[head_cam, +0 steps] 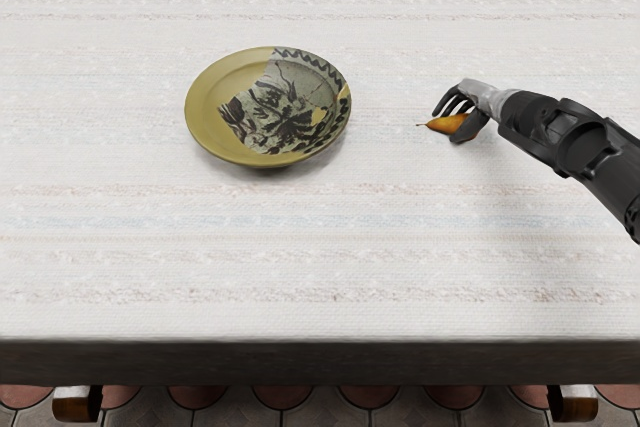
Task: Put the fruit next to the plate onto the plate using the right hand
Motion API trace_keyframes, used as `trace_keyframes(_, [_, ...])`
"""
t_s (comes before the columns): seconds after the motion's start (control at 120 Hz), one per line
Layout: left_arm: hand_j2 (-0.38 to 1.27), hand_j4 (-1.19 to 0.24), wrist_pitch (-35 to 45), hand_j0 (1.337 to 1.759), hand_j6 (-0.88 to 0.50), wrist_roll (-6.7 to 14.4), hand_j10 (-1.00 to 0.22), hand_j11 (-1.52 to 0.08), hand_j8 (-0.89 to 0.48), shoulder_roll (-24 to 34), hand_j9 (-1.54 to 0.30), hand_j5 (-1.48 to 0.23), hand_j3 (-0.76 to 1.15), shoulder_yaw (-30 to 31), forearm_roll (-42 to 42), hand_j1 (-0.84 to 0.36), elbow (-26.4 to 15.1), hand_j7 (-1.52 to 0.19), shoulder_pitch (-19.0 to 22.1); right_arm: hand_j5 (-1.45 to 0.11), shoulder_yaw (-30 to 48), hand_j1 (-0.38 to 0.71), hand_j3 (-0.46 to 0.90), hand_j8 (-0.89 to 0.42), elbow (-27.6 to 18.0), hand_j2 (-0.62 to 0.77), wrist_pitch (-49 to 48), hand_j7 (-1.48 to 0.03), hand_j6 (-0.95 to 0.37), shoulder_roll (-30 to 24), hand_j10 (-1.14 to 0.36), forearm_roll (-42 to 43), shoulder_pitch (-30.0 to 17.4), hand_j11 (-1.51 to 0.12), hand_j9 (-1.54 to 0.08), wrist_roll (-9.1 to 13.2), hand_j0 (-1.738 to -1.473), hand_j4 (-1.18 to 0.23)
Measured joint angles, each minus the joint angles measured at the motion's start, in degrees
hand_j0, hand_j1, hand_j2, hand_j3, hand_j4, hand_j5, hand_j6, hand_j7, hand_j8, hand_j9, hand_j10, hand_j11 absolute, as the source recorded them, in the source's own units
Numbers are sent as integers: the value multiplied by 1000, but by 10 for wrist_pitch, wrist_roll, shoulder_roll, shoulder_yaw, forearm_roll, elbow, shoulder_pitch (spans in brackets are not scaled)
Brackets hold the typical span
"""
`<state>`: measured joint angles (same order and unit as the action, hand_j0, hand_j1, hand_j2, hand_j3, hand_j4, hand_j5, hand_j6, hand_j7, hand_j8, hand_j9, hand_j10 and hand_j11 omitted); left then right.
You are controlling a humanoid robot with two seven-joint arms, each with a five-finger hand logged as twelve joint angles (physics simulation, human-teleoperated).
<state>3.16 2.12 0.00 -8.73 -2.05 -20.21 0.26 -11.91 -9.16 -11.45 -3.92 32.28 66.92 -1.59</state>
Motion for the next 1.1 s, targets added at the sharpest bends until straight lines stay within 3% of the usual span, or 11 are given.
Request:
trace_keyframes(0.233, [3, -19, 0, 1658, -19, 0, -19, -24, -19, 0, -24, -24, 0, 0, 0, 326, 0, -24, 0, -852, -1, 310, 0, -396, 0, -22, -7, -879, -404, 0, -275, 1, 2, -923, -859, 0, -1645, -691])
trace_keyframes(0.367, [3, -19, 0, 1658, -19, 0, -19, -24, -19, 0, -24, -24, 0, 0, 0, 326, 0, -24, 0, -930, -4, 315, 1, -370, 0, -13, -15, -913, -387, 0, -395, 1, 9, -925, -915, 2, -1648, -694])
trace_keyframes(0.7, [3, -19, 0, 1658, -19, 0, -19, -24, -19, 0, -24, -24, 0, 0, 0, 326, 0, -24, -1, -997, -1, 285, 0, -381, -1, -29, -41, -946, -416, 24, -403, -11, 53, -988, -976, 2, -1649, -699])
trace_keyframes(0.933, [3, -19, 0, 1658, -19, 0, -19, -24, -19, 0, -24, -24, 0, 0, 0, 326, 0, -24, -3, -994, 0, 296, 0, -443, -1, 140, -54, -951, -495, 38, -449, -30, 88, -981, -980, 1, -1653, -708])
trace_keyframes(1.1, [3, -19, 0, 1658, -19, 0, -19, -24, -19, 0, -24, -24, 0, 0, 0, 326, 0, -24, -3, -980, 1, 277, 0, -487, -1, 150, -58, -952, -537, 39, -484, -39, 99, -980, -974, 1, -1653, -717])
